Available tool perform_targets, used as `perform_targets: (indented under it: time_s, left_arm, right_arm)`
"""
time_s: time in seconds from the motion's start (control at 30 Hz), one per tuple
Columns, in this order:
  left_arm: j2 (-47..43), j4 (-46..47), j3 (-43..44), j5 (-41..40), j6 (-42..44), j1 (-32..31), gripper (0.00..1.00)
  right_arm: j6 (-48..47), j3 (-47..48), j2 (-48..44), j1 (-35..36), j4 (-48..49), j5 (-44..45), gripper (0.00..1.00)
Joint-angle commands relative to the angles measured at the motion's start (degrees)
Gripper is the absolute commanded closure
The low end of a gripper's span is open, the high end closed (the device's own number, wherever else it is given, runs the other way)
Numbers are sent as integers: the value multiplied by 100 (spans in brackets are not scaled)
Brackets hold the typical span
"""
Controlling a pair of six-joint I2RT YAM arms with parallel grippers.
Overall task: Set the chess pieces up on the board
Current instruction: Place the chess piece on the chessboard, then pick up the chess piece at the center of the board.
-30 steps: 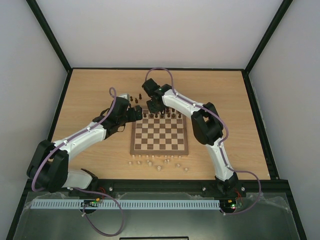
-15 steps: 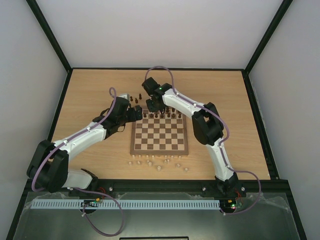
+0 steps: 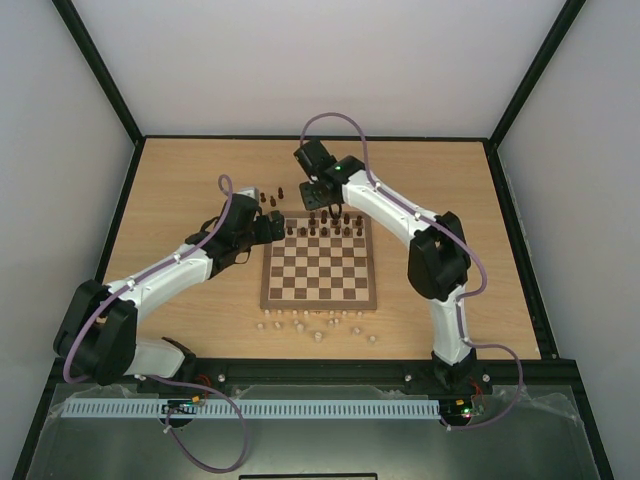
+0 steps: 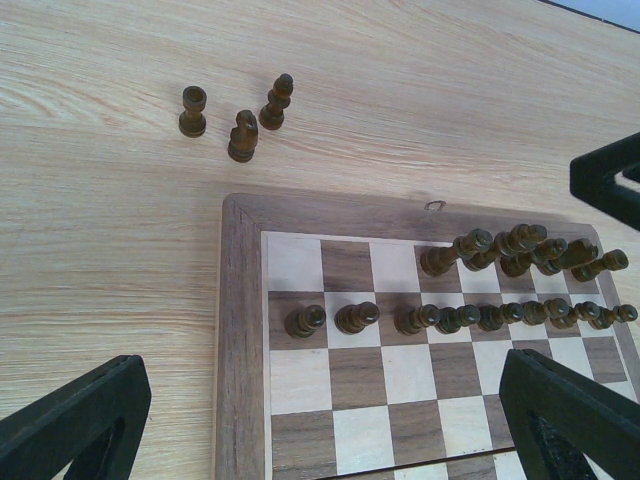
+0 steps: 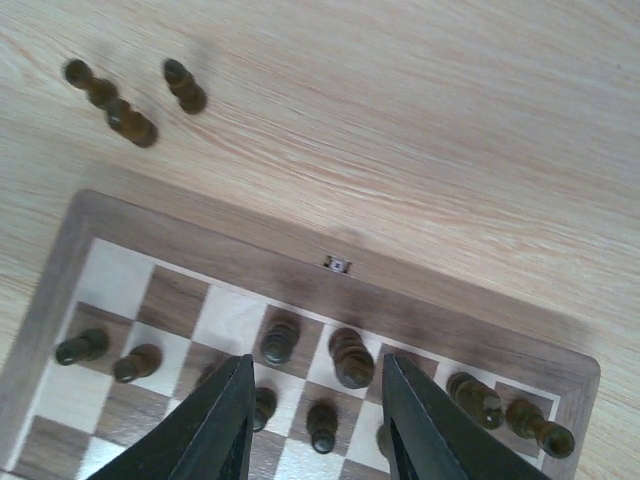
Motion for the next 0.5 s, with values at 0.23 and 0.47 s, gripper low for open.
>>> perform_targets:
  time_s: [0.23,0.47]
  left_arm:
    - [-87,85,-55,-59,-14,-3,1]
    - [-50,54,-31,-147,1,5,1]
  right_arm:
    - [42,-145,217,-330,-43,8,64]
    - [20,262,397,-470,-183,-55,63]
